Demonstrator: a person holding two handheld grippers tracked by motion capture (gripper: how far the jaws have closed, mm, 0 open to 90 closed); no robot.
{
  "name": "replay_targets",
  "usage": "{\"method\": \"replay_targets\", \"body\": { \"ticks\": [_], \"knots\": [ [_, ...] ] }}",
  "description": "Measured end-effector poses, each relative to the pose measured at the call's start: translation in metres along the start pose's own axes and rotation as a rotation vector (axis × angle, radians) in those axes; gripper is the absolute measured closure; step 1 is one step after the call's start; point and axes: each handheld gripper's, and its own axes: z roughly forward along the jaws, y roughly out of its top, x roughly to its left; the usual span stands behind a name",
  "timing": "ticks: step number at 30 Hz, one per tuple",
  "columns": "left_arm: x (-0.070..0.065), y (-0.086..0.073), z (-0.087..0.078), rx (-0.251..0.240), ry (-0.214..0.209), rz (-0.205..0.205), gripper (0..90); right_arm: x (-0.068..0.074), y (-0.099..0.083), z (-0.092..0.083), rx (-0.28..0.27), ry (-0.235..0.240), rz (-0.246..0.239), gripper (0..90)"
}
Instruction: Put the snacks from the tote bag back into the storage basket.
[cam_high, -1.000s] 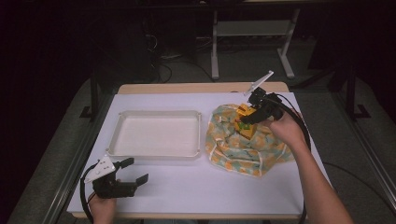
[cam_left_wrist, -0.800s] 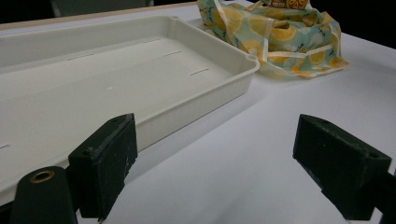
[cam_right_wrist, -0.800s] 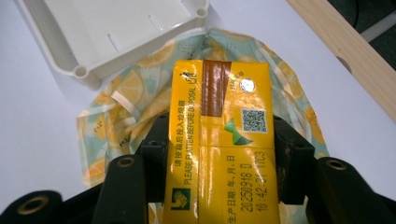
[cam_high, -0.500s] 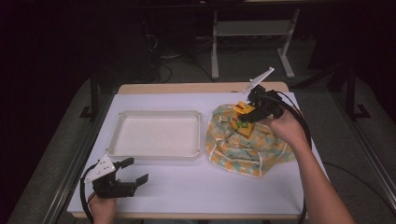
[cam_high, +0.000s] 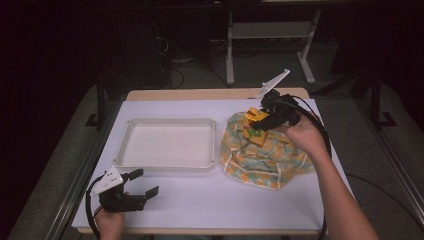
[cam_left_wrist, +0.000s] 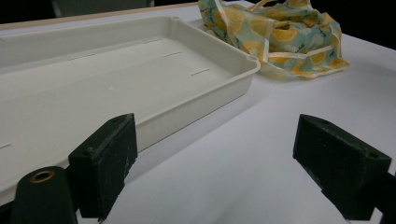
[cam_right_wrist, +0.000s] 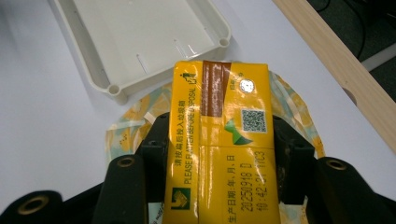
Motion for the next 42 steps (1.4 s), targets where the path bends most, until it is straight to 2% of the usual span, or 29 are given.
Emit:
{"method": "replay_targets", "body": {
  "ticks": [7, 10, 18, 20, 28, 30, 42],
  "knots": [
    [0.000, 0.000, 0.000, 0.000, 0.000, -0.003, 13.4, 0.010, 0.011, 0.001, 0.000, 0.027, -0.035, 49.1],
    [0.000, 0.000, 0.000, 0.000, 0.000, -0.002, 13.4, 0.015, 0.018, 0.004, -0.003, 0.043, -0.067, 49.1],
    [0.000, 0.000, -0.001, 0.000, -0.002, -0.001, 13.4, 0.022, 0.030, 0.011, -0.010, 0.070, -0.085, 49.1],
    [0.001, 0.000, -0.001, 0.000, -0.005, -0.002, 13.4, 0.025, 0.034, 0.016, -0.013, 0.082, -0.108, 49.1],
    [0.000, 0.000, -0.001, 0.000, -0.007, -0.002, 13.4, 0.031, 0.043, 0.026, -0.006, 0.114, -0.129, 49.1],
    [0.000, 0.000, -0.001, 0.000, -0.006, -0.001, 13.4, 0.035, 0.048, 0.029, -0.016, 0.123, -0.149, 49.1],
    [0.000, 0.000, -0.001, -0.002, -0.010, -0.001, 13.4, 0.046, 0.063, 0.044, -0.027, 0.171, -0.182, 49.1]
  ]
}}
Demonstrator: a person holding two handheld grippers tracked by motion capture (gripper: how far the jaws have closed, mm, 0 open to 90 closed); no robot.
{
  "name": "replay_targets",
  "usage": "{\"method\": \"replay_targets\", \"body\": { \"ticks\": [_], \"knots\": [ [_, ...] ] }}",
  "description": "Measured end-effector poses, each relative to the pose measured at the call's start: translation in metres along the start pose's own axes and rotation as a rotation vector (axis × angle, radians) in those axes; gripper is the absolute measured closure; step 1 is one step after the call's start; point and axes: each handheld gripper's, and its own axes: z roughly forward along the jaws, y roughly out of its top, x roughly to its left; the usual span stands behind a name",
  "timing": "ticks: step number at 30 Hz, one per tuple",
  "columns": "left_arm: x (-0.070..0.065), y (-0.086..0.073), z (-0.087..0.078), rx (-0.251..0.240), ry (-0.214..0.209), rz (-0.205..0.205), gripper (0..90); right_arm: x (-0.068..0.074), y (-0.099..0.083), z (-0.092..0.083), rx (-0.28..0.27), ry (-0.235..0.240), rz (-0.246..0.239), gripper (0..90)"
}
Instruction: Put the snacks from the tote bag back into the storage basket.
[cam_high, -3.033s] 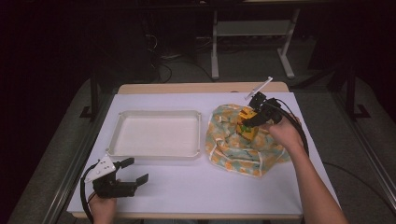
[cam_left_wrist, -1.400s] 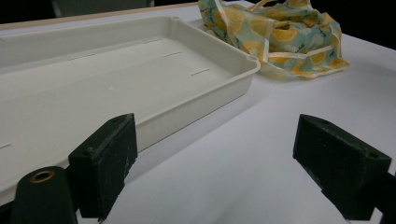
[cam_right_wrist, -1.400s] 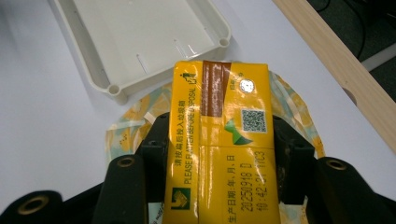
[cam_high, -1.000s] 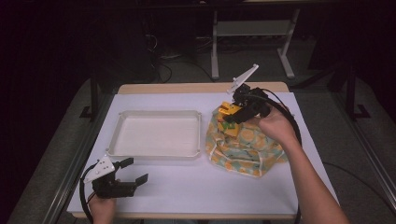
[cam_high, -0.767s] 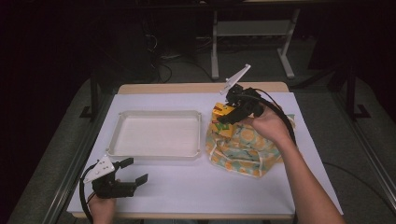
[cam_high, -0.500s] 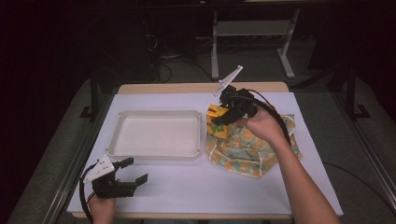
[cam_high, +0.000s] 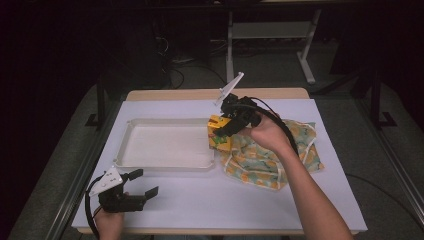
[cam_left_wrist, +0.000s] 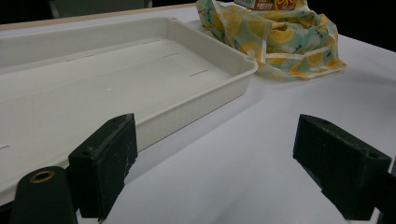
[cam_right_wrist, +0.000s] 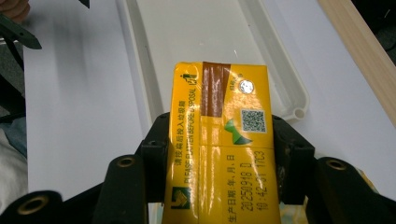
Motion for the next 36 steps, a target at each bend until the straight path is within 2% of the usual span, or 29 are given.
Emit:
{"method": "replay_targets", "body": {
  "ticks": [11, 14, 23, 30, 36],
  "knots": [
    [0.000, 0.000, 0.000, -0.010, -0.003, -0.006, 13.4, 0.002, 0.012, 0.012, -0.009, 0.017, -0.028, 49.1],
    [0.000, 0.000, 0.000, -0.002, -0.002, 0.003, 13.3, 0.002, 0.015, 0.017, -0.009, 0.023, -0.040, 49.0],
    [0.001, 0.000, 0.000, -0.001, -0.003, 0.004, 13.4, 0.004, 0.022, 0.025, -0.010, 0.036, -0.045, 49.1],
    [0.001, 0.000, -0.001, 0.000, -0.004, 0.001, 13.4, 0.007, 0.031, 0.036, -0.022, 0.050, -0.077, 49.1],
    [0.002, 0.000, -0.002, 0.005, -0.004, 0.007, 13.4, 0.008, 0.034, 0.042, -0.018, 0.059, -0.078, 49.0]
  ]
}}
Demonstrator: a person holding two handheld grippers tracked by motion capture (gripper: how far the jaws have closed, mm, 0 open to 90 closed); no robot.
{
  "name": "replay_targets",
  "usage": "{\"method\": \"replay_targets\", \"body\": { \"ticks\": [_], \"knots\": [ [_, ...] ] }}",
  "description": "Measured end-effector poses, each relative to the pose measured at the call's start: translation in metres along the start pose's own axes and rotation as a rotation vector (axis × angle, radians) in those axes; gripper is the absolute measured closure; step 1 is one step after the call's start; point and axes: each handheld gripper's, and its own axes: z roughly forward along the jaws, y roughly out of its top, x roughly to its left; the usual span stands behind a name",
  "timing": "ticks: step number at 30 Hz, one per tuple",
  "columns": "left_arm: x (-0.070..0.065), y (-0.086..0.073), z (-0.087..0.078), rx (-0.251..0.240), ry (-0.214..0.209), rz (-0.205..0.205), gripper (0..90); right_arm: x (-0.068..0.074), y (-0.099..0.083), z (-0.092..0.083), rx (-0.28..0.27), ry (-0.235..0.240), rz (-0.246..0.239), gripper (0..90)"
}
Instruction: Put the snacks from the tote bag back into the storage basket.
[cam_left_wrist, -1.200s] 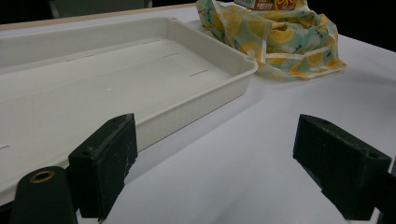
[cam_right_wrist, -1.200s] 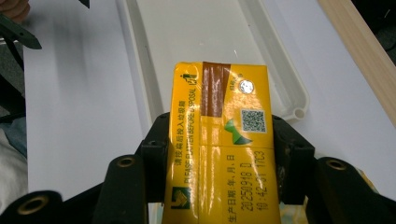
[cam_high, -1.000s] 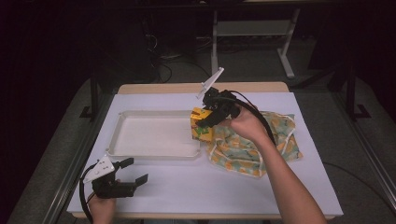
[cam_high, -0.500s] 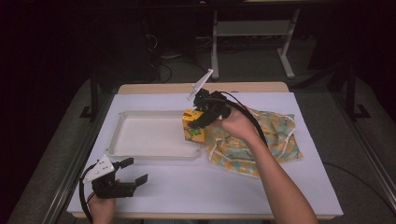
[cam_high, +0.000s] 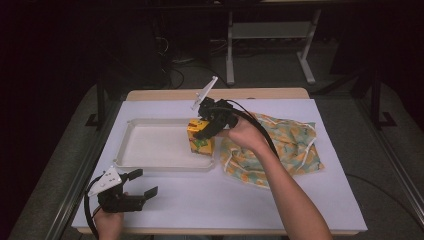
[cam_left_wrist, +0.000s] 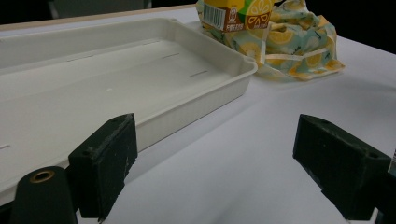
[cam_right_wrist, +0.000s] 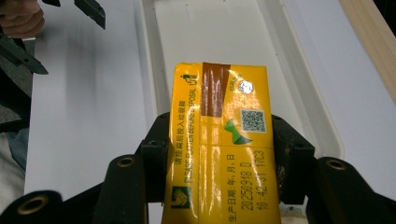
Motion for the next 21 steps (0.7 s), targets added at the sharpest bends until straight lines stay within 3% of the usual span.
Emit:
{"method": "replay_targets", "body": {
  "ticks": [21],
  "knots": [
    [0.001, 0.000, 0.000, -0.005, -0.004, -0.003, 13.4, 0.002, 0.012, 0.028, 0.019, 0.047, -0.038, 49.0]
  ]
}}
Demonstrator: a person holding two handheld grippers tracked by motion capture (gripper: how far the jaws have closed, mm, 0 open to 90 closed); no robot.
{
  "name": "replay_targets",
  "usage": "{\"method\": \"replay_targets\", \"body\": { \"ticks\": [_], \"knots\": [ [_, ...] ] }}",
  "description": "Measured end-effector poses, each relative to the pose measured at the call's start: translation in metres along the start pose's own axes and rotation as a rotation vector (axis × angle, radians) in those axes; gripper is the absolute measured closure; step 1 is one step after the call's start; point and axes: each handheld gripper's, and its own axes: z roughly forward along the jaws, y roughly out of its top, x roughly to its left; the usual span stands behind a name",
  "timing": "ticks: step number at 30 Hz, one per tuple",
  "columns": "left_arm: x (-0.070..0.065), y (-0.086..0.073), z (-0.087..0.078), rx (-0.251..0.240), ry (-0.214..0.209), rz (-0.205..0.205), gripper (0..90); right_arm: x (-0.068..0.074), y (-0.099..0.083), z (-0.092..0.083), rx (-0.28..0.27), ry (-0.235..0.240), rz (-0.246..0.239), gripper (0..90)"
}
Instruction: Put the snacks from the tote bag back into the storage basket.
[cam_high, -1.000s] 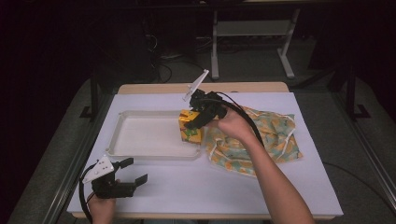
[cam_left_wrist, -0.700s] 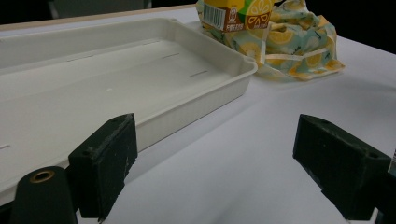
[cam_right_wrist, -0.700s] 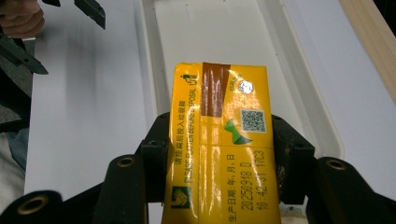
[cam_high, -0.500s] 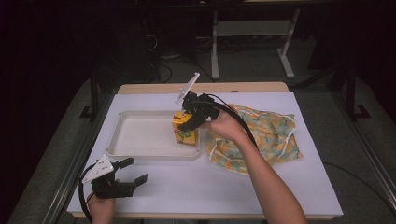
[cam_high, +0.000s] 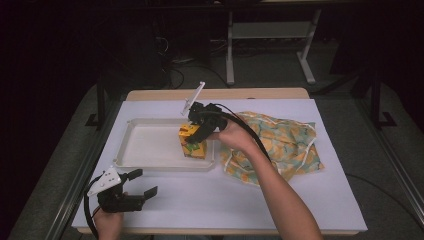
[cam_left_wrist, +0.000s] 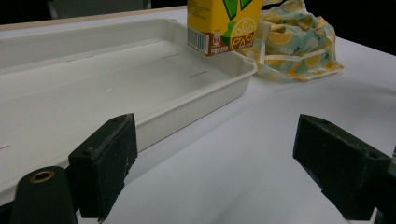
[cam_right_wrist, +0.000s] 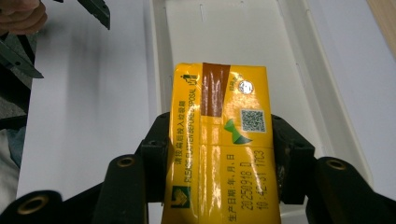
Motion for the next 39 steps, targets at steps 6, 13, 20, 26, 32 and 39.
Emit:
{"method": "replay_targets", "body": {
  "ticks": [6, 13, 20, 26, 32, 39],
  "knots": [
    [0.000, 0.000, 0.000, 0.000, 0.001, 0.001, 13.4, -0.001, 0.001, 0.007, 0.003, 0.001, -0.010, 49.0],
    [0.000, 0.000, 0.000, 0.000, 0.000, 0.000, 13.4, 0.000, 0.002, 0.014, 0.009, 0.008, -0.018, 49.0],
    [-0.001, 0.000, 0.000, 0.000, 0.001, -0.004, 13.4, 0.000, 0.003, 0.019, 0.017, 0.019, -0.007, 49.0],
    [0.000, 0.000, 0.000, 0.001, 0.000, -0.002, 13.4, 0.000, 0.004, 0.024, 0.025, 0.015, -0.015, 49.0],
    [-0.001, 0.000, 0.000, -0.004, 0.000, -0.002, 13.4, -0.001, 0.004, 0.027, 0.024, 0.026, -0.014, 48.9],
    [-0.001, 0.000, 0.000, 0.001, 0.001, -0.001, 13.4, -0.001, 0.003, 0.033, 0.033, 0.030, -0.013, 49.0]
  ]
}}
